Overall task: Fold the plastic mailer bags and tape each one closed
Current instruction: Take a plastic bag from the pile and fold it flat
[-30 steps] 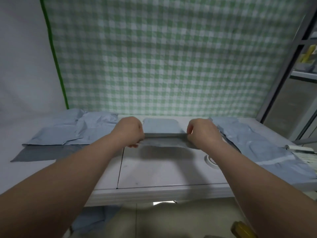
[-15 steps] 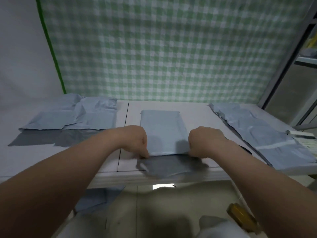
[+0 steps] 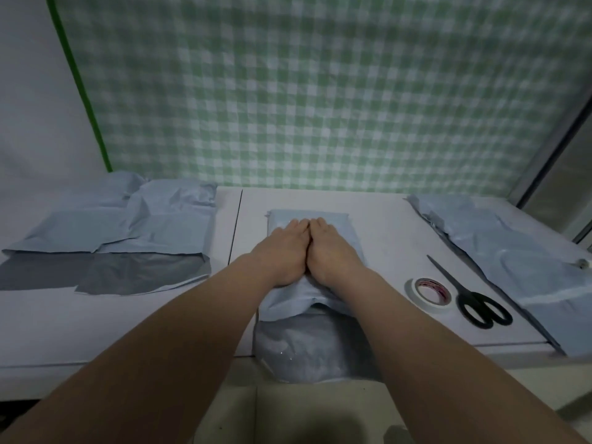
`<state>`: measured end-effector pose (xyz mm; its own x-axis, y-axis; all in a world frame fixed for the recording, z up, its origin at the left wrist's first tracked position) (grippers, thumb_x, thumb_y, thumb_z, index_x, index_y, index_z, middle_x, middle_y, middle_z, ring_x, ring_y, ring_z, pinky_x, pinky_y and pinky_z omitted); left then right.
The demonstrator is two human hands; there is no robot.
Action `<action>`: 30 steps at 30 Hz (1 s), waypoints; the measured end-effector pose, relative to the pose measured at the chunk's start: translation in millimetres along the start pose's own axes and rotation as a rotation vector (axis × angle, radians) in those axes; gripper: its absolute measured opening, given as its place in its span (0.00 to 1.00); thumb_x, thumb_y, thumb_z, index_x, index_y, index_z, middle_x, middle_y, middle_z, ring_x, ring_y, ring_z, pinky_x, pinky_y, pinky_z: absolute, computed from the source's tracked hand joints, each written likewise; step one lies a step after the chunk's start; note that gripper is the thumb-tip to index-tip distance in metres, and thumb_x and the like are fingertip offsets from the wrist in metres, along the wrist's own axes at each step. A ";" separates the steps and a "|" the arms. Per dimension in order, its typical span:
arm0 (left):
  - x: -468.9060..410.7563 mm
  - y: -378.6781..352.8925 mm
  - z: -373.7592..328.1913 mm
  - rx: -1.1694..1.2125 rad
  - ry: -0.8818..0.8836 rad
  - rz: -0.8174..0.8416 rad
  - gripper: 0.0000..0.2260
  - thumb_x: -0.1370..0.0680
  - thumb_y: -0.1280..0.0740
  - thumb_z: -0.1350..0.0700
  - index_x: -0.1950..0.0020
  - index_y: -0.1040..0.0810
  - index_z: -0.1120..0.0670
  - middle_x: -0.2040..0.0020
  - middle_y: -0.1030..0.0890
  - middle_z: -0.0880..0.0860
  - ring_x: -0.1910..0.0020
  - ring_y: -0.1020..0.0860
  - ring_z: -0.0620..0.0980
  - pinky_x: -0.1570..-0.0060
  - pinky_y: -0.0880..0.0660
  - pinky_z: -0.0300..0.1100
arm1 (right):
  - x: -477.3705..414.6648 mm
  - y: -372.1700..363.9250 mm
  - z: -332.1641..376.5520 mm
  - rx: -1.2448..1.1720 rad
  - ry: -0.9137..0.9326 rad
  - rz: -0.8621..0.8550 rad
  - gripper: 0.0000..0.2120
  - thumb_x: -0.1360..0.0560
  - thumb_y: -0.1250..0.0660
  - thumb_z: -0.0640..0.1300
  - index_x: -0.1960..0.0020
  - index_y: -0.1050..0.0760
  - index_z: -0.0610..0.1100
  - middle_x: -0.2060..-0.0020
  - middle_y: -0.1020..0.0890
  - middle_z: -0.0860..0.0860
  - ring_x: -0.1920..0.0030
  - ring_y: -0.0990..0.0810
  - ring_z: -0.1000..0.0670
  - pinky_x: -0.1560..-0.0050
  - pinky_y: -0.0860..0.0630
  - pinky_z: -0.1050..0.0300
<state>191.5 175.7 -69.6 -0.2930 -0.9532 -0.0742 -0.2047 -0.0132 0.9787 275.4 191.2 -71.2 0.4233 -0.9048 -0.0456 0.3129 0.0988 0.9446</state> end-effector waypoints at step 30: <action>35.8 -14.0 28.3 -0.057 0.263 0.116 0.29 0.19 0.55 0.39 0.22 0.56 0.50 0.22 0.56 0.46 0.24 0.55 0.44 0.26 0.57 0.56 | 14.2 -9.3 -40.4 0.173 -0.320 -0.026 0.37 0.22 0.57 0.63 0.23 0.50 0.39 0.23 0.47 0.46 0.24 0.51 0.46 0.27 0.54 0.40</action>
<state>157.4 150.3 -91.4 -0.0575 -0.9949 0.0835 -0.1287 0.0903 0.9876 312.8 194.1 -93.8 0.1208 -0.9926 0.0077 0.1598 0.0271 0.9868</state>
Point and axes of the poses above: each hand's wrist, its own x-axis away from the middle knuckle, its own y-axis out of the back of the hand, z = x × y, the point moved 4 cm from there along -x, towards the middle knuckle
